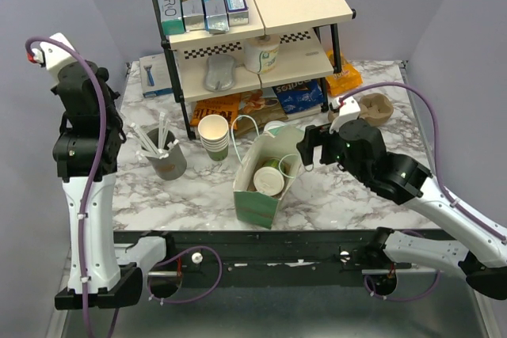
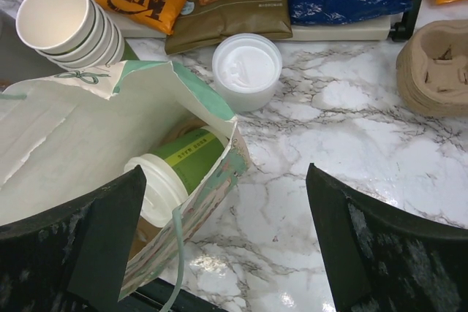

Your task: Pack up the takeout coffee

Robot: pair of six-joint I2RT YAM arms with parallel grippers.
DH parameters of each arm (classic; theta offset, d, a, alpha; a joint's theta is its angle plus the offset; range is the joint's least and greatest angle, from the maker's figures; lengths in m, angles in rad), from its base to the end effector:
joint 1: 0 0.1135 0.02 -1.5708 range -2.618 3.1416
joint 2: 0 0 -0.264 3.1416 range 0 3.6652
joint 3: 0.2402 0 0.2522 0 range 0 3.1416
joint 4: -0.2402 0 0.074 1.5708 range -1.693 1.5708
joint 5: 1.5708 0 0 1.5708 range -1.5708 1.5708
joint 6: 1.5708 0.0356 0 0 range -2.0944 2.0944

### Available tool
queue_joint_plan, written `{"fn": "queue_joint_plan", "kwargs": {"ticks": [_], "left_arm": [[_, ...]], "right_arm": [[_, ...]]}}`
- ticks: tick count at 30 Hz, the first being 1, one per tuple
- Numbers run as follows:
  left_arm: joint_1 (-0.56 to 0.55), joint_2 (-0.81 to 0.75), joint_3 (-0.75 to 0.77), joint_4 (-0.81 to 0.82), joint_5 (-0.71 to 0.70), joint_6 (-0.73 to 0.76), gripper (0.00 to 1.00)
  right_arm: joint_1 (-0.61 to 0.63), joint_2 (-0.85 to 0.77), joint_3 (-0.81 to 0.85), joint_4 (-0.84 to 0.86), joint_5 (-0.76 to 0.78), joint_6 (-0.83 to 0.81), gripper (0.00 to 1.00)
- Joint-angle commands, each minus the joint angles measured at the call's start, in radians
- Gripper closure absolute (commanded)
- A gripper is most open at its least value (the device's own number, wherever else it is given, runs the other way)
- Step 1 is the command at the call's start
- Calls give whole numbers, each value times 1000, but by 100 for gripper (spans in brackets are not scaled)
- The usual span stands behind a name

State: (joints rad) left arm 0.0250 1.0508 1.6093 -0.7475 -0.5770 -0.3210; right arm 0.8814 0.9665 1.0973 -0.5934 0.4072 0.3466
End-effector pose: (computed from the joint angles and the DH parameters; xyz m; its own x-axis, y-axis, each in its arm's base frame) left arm 0.1662 0.0236 0.5038 -0.0026 -0.2646 -0.9644 -0.5874 0.7809 -0.2126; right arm 0.1384 0.1458 0.3746 -0.4311 -0.0326 -0.9017 -0.3579 0.9235 0.1378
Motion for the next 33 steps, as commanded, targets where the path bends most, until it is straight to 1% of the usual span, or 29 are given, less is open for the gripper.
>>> {"fn": "queue_joint_plan", "kwargs": {"ticks": [1, 3, 4, 5, 6, 7, 8, 9, 10, 11, 12, 13, 14, 15, 16, 17, 18, 20, 21, 24, 25, 26, 28, 29, 30, 33], "left_arm": [[7, -28, 110, -18, 189, 59, 100], [7, -37, 133, -7, 338, 40, 100], [7, -57, 127, 13, 442, 33, 100], [7, -70, 117, 37, 647, 4, 100], [7, -84, 80, 112, 764, -13, 100], [7, -110, 58, 160, 864, -42, 100], [7, -118, 37, 207, 996, -76, 100], [7, -124, -1, 294, 1057, -163, 100], [7, -121, -20, 344, 1124, -194, 100], [-2, -112, -43, 409, 1232, -254, 100], [-14, -103, -49, 434, 1267, -272, 100], [-22, -85, -52, 445, 1282, -271, 100], [-98, -77, -49, 433, 1263, -264, 100], [-138, -71, -31, 415, 1190, -224, 100], [-190, -51, -11, 387, 1153, -190, 100], [-285, -37, 7, 355, 1126, -175, 100], [-333, -20, 50, 340, 1105, -158, 100], [-399, 37, 89, 317, 1106, -122, 100], [-451, 54, 122, 312, 1111, -112, 100], [-508, 103, 176, 263, 1094, -54, 100], [-545, 115, 188, 243, 1085, -27, 100], [-560, 117, 198, 200, 1083, 32, 100], [-589, 106, 204, 148, 1115, 106, 100], [-594, 95, 196, 107, 1128, 159, 100], [-602, 81, 158, 99, 1120, 181, 100], [-631, 29, 77, 88, 1060, 211, 100]], "right_arm": [[-4, -23, -11, -11, 16, -9, 0], [-4, -26, -11, -13, 19, -9, 0], [-4, -29, -13, -13, 24, -9, 0], [-2, -35, -14, -17, 25, -9, 0], [-2, -40, -16, -17, 28, -8, 0], [-4, -44, -19, -20, 38, -6, 0], [-4, -57, -22, -22, 41, -5, 0], [-4, -63, -28, -23, 47, -3, 0], [-4, -71, -31, -23, 67, 0, 0], [-4, -81, -36, -26, 77, 3, 0], [-4, -87, -40, -26, 93, 11, 0], [-2, -95, -43, -28, 128, 15, 0], [-4, -101, -47, -28, 148, 20, 0], [-4, -110, -48, -28, 172, 32, 0], [-2, -117, -48, -29, 217, 41, 0], [-4, -121, -47, -35, 240, 51, 0], [-4, -127, -47, -39, 254, 58, 0], [-4, -144, -50, -37, 283, 60, 0], [-2, -147, -51, -39, 291, 60, 0], [-4, -161, -54, -52, 323, 61, 0], [-4, -164, -54, -55, 328, 60, 0], [-4, -172, -56, -55, 328, 57, 0], [-4, -176, -59, -57, 326, 48, 0], [-4, -181, -60, -59, 324, 45, 0], [-2, -184, -65, -57, 324, 39, 0], [-4, -183, -73, -57, 326, 34, 0]]}}
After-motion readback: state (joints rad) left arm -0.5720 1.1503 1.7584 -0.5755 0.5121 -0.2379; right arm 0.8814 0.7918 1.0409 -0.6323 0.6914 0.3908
